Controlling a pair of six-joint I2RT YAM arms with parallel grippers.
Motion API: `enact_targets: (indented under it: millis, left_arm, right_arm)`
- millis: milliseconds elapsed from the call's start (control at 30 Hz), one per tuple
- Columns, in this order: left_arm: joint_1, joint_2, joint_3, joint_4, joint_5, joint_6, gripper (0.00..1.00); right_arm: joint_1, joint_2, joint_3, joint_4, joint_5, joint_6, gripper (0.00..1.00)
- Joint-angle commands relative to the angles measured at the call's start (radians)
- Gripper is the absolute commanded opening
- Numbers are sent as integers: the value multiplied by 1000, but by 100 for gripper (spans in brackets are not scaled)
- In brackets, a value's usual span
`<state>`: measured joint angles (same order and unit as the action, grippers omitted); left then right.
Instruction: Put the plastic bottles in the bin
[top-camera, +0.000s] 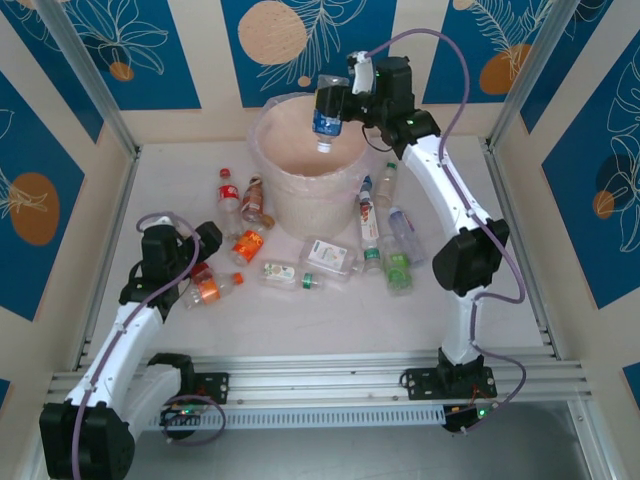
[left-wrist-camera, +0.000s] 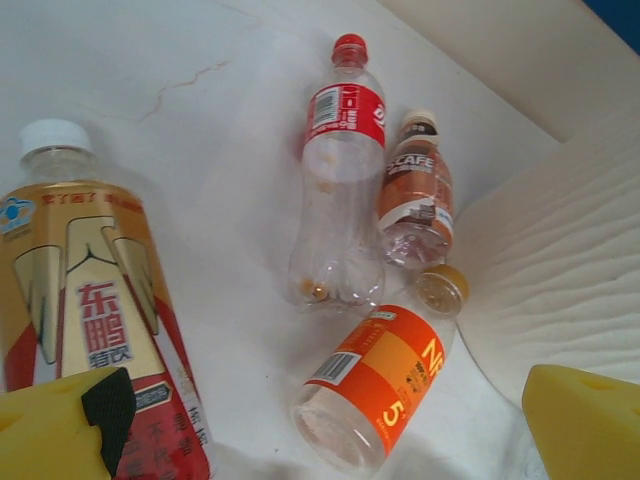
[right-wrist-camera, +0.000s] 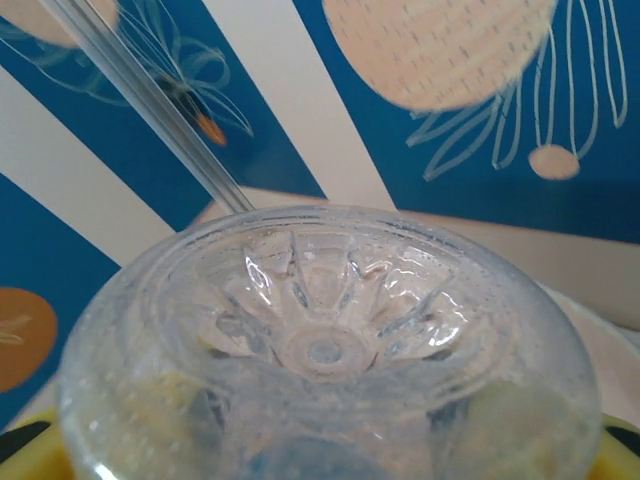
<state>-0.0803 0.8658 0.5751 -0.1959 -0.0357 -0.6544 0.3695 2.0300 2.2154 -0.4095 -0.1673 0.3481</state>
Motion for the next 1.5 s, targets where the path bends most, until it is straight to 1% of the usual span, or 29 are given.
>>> enact_targets:
  millis: [0, 100, 200, 300, 467, 567, 700, 800, 833, 933, 1033, 1133, 1200, 1467]
  left_arm:
    - [13, 10, 20, -35, -47, -13, 100]
    - [13, 29, 26, -43, -58, -15, 100]
    - [13, 35, 25, -52, -88, -15, 100]
    - [13, 21, 9, -40, -112, -9, 100]
    - [13, -8, -29, 14, -114, -13, 100]
    - [13, 12, -9, -17, -114, -4, 100]
    - [13, 64, 29, -57, -99, 5, 100]
    - [13, 86, 37, -64, -90, -1, 100]
    - [13, 88, 38, -65, -92, -1, 100]
    - [13, 87, 44, -84, -114, -1, 100]
    - [13, 76, 41, -101, -152, -14, 100]
    - [13, 66, 38, -105, -165, -15, 100]
    - [13, 68, 40, -107, -169, -14, 100]
    - [13, 88, 45, -112, -168, -23, 100]
  right_arm:
    - [24, 44, 90, -206, 45, -173, 15]
    - [48, 91, 133, -286, 153, -224, 17]
    - [60, 122, 151, -332, 250, -241, 17]
    - [60, 140, 161, -366, 321, -243, 18]
    - [59, 165, 180, -405, 429, -249, 25]
    - [60, 186, 207, -434, 488, -245, 30]
    - [57, 199, 233, -460, 523, -202, 36]
    - [58, 193, 237, -473, 547, -176, 49]
    - [59, 190, 237, -473, 540, -172, 51]
    - [65, 176, 237, -469, 518, -169, 58]
    - [74, 156, 237, -462, 534, -166, 65]
    - [84, 126, 227, -448, 542, -164, 70]
    - [91, 96, 199, -425, 542, -165, 76]
    - [108, -74, 11, -272, 511, -166, 88]
